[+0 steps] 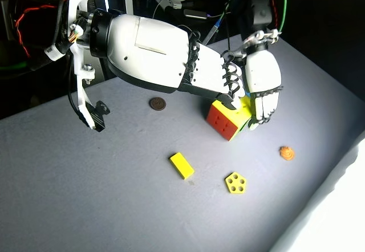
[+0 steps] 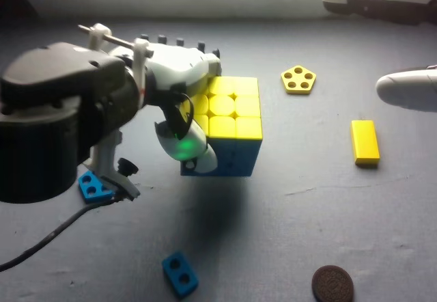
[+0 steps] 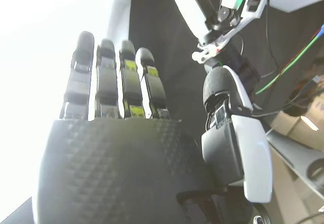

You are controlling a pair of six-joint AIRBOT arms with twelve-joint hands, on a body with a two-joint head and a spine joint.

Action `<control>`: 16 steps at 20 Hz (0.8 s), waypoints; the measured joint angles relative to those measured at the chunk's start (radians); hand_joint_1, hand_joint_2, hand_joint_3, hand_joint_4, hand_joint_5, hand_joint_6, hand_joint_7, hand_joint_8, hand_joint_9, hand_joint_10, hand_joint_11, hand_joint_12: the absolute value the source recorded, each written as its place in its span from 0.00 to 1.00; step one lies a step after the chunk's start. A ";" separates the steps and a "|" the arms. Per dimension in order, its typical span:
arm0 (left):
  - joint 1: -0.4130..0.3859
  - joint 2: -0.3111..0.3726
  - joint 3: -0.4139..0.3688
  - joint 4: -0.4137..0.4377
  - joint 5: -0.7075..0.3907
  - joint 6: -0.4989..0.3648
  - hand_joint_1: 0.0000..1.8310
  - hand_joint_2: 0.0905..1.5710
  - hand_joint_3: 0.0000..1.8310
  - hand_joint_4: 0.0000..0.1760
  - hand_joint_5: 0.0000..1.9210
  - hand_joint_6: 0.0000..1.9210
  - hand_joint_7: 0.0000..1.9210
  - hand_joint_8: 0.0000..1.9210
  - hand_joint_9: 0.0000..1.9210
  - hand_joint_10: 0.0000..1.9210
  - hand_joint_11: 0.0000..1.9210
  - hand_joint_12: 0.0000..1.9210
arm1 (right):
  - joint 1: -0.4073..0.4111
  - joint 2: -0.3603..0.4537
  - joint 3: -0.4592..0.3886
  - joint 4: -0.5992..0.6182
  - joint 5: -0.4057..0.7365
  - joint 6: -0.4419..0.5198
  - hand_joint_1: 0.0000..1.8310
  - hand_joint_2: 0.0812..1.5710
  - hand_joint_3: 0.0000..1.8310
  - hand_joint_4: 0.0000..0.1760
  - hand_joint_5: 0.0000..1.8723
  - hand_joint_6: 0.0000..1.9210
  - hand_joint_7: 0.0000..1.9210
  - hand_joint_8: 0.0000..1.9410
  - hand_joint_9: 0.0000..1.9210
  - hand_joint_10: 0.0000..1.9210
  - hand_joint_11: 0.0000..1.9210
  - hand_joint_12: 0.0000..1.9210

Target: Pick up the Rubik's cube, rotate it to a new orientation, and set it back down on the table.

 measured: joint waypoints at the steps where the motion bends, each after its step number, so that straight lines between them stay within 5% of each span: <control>1: -0.006 0.008 -0.008 -0.017 0.003 0.005 0.57 0.88 0.00 0.00 0.28 0.81 0.21 1.00 0.12 1.00 0.17 1.00 | 0.000 0.000 0.000 0.000 -0.004 0.000 0.05 0.83 0.00 0.00 0.06 0.00 0.09 0.00 0.11 0.01 0.00 0.34; 3: -0.024 0.018 -0.023 -0.051 0.019 0.007 0.58 0.88 0.00 0.00 0.28 0.80 0.25 1.00 0.13 1.00 0.18 1.00 | 0.000 0.000 0.000 0.000 -0.008 0.000 0.05 0.82 0.00 0.00 0.08 0.01 0.17 0.02 0.17 0.04 0.00 0.47; 5: -0.052 0.019 -0.042 -0.075 0.033 0.005 0.56 0.84 0.00 0.00 0.30 0.82 0.08 1.00 0.13 1.00 0.18 1.00 | 0.000 0.000 0.000 0.000 -0.011 0.001 0.04 0.82 0.00 0.00 0.12 0.01 0.25 0.01 0.24 0.14 0.00 0.66; 7: -0.074 0.019 -0.056 -0.086 0.045 0.006 0.56 0.85 0.00 0.00 0.29 0.84 0.07 1.00 0.12 1.00 0.16 1.00 | 0.000 0.000 0.000 0.000 -0.011 0.010 0.07 0.82 0.00 0.00 0.14 0.01 0.36 0.11 0.23 0.57 0.04 0.91; 8: -0.083 0.019 -0.062 -0.097 0.049 0.004 0.55 0.86 0.00 0.00 0.28 0.86 0.06 1.00 0.11 1.00 0.15 1.00 | 0.000 0.001 0.000 0.000 -0.012 0.016 0.07 0.82 0.00 0.00 0.11 0.00 0.34 0.32 0.22 0.72 0.07 0.98; 10: -0.101 0.019 -0.071 -0.106 0.050 0.003 0.56 0.85 0.00 0.00 0.29 0.84 0.08 1.00 0.12 1.00 0.16 1.00 | 0.000 0.005 0.000 -0.010 -0.013 0.045 0.08 0.81 0.00 0.00 0.11 0.00 0.29 0.58 0.24 0.87 0.16 1.00; 12: -0.108 0.019 -0.074 -0.105 0.043 0.006 0.57 0.84 0.00 0.00 0.31 0.82 0.09 0.99 0.13 1.00 0.16 1.00 | 0.000 0.005 0.000 -0.032 -0.013 0.062 0.06 0.82 0.00 0.00 0.09 0.00 0.28 0.64 0.24 0.91 0.20 1.00; 13: -0.113 0.023 -0.074 -0.109 0.046 0.006 0.56 0.88 0.00 0.00 0.26 0.84 0.21 1.00 0.13 1.00 0.17 1.00 | 0.000 0.005 0.000 -0.054 -0.013 0.077 0.05 0.82 0.00 0.00 0.09 0.00 0.28 0.66 0.24 0.92 0.20 1.00; 16: -0.116 0.025 -0.075 -0.109 0.044 0.006 0.56 0.90 0.00 0.00 0.25 0.85 0.24 1.00 0.13 1.00 0.17 1.00 | 0.000 0.008 0.000 -0.124 -0.012 0.141 0.03 0.83 0.00 0.00 0.09 0.00 0.26 0.69 0.22 0.95 0.19 1.00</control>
